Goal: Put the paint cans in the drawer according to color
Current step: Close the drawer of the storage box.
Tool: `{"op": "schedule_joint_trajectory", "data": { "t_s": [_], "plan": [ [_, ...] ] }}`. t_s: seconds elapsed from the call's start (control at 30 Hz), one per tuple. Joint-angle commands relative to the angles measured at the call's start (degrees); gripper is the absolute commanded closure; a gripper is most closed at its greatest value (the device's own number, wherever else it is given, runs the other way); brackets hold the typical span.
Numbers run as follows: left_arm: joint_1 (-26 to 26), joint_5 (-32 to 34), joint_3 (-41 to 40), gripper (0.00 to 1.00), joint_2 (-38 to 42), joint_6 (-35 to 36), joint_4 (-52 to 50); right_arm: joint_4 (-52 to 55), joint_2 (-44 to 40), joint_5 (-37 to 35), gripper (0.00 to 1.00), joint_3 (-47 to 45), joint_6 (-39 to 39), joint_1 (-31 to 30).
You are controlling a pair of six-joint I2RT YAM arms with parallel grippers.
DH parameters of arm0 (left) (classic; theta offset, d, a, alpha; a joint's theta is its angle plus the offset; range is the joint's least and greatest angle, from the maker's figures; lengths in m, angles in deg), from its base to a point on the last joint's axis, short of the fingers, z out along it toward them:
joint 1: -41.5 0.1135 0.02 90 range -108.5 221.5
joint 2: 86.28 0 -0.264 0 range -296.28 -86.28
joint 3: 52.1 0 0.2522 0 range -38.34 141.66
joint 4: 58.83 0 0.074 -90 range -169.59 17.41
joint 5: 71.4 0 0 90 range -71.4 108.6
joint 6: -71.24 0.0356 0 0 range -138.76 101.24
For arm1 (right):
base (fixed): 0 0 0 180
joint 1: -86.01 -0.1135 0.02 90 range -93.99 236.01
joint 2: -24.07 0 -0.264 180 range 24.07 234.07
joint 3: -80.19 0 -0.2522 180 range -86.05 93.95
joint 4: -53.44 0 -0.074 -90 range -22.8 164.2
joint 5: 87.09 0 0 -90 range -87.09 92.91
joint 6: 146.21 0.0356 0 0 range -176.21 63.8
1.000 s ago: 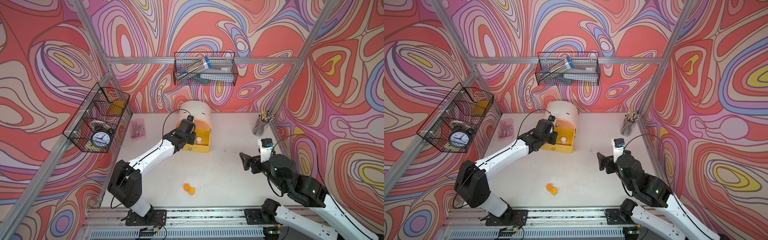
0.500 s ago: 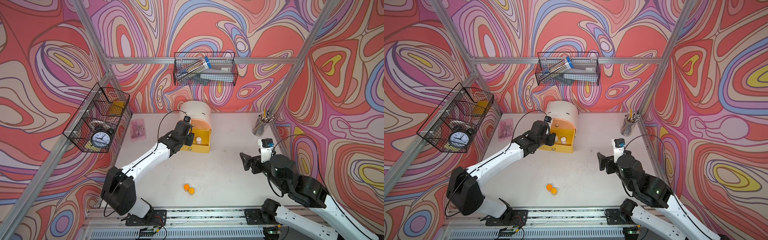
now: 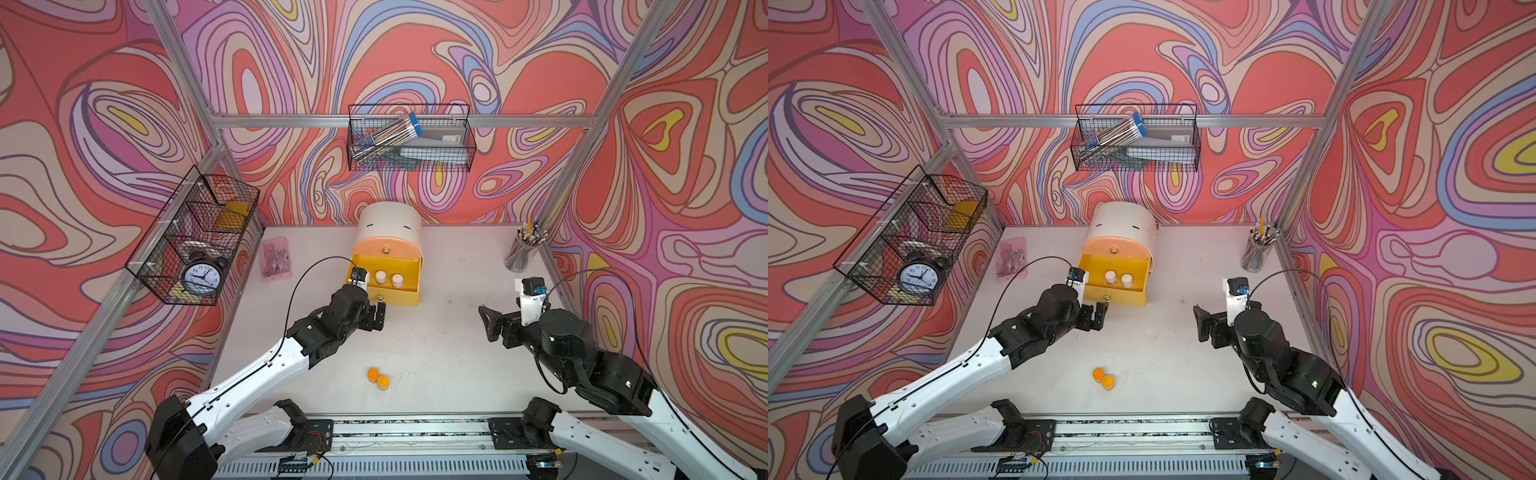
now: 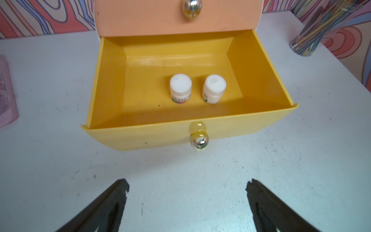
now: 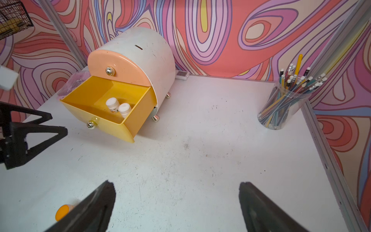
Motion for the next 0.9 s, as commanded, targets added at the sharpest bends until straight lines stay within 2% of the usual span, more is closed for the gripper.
{"op": "schedule_joint_trajectory", "data": {
  "t_s": [0.0, 0.13, 0.23, 0.5, 0.87],
  "plan": [
    [-0.8, -0.1, -0.8, 0.01, -2.5, -3.8, 5.2, -3.3, -0.9, 8.5, 0.02, -1.8, -1.8, 0.2],
    [-1.6, 0.9, -0.5, 0.01, -7.0, -4.3, 8.2, -7.3, -1.0, 20.0, 0.02, -3.6, -3.2, 0.1],
    [-1.9, 3.0, -0.7, 0.01, -9.3, -4.8, 10.9, -8.1, -0.2, 23.1, 0.02, -4.0, -3.5, 0.1],
    [-2.0, 7.4, 1.8, 0.01, -14.3, -6.3, 11.3, -7.1, 1.7, 23.2, 0.02, -3.6, -2.7, 0.1],
    [-2.1, 8.6, 9.9, 0.01, -21.2, -8.2, 8.9, -7.5, -1.7, 20.8, 0.02, -3.7, -2.9, 0.1]
  ]
}}
